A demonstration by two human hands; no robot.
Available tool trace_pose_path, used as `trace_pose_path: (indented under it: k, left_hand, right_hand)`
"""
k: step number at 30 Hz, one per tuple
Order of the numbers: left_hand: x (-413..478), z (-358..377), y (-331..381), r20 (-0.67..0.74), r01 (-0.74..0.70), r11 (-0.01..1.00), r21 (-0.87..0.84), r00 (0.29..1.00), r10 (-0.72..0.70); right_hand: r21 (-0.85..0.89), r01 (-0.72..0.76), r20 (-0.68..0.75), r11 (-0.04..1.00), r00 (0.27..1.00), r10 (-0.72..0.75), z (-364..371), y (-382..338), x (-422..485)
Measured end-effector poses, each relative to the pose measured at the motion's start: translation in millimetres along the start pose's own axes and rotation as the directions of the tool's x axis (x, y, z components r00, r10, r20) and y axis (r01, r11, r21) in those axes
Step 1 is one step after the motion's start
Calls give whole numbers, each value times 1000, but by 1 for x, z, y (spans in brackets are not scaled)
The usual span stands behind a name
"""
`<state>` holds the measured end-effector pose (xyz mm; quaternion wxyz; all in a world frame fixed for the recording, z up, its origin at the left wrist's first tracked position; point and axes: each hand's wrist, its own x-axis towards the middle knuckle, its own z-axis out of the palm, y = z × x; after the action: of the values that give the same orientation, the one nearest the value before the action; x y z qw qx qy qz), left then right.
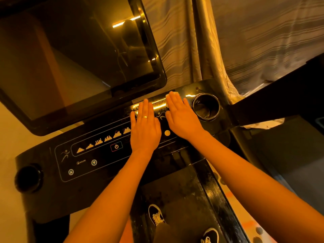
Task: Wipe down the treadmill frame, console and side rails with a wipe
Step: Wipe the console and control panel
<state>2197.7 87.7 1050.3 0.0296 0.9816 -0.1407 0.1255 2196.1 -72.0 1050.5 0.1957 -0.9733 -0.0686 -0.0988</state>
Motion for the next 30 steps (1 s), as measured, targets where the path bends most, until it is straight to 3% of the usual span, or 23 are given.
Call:
trace_pose_path:
  k: [8, 16, 23, 30]
  left_hand:
    - [1, -1, 0, 10, 1, 1000, 15, 1000, -1]
    - [0, -1, -1, 18, -6, 999, 38, 1000, 6]
    - [0, 0, -2, 17, -15, 999, 40, 1000, 15]
    - [1, 0, -1, 21, -11, 999, 31, 1000, 10]
  right_hand:
    - [88, 10, 51, 996, 999, -14, 17, 7, -107]
    - [20, -21, 28, 1000, 999, 21, 10, 3, -65]
    - [76, -16, 91, 997, 996, 9, 17, 6, -131]
    - [-47, 51, 67, 998, 997, -48, -7, 11, -42]
